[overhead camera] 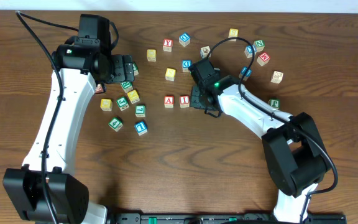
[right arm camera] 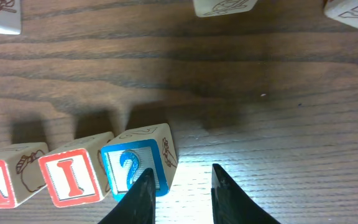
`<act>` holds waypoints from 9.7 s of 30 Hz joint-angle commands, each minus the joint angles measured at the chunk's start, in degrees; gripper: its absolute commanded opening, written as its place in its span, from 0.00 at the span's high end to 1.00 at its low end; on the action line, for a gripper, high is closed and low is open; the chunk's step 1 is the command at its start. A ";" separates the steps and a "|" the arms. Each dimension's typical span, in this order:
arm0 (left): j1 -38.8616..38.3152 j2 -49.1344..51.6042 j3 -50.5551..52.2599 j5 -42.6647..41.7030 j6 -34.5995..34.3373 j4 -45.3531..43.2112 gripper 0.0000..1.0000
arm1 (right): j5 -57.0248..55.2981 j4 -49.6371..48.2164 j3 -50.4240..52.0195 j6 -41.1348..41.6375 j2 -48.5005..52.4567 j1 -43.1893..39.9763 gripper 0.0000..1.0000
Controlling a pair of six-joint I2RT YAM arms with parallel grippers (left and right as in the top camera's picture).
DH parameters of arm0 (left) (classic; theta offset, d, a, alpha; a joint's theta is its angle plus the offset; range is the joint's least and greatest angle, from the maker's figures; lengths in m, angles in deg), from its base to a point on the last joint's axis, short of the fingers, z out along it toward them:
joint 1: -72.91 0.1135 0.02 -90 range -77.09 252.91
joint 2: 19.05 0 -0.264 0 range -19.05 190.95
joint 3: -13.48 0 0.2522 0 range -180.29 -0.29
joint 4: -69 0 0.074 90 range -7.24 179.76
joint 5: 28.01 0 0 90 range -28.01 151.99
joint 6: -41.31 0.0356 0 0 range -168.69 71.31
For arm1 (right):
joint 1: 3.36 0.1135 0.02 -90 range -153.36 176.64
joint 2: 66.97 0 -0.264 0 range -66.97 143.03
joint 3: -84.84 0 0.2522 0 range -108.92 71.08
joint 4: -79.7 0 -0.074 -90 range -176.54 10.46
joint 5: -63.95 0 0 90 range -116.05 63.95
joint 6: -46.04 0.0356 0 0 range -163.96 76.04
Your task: Spell out AI2
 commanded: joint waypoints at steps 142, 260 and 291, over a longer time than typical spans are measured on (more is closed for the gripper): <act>-15.30 20.52 11.39 -15.72 -14.01 -19.04 0.93 | 6.14 -5.35 0.90 -4.74 -4.96 -9.14 0.73; 6.32 -4.94 10.47 -13.22 1.42 -11.21 0.02 | 8.87 -13.35 -8.28 -10.93 8.57 2.49 0.99; 6.32 -4.94 10.47 -13.22 1.42 -11.21 0.02 | 7.89 -13.07 -8.17 -8.15 10.34 2.91 0.99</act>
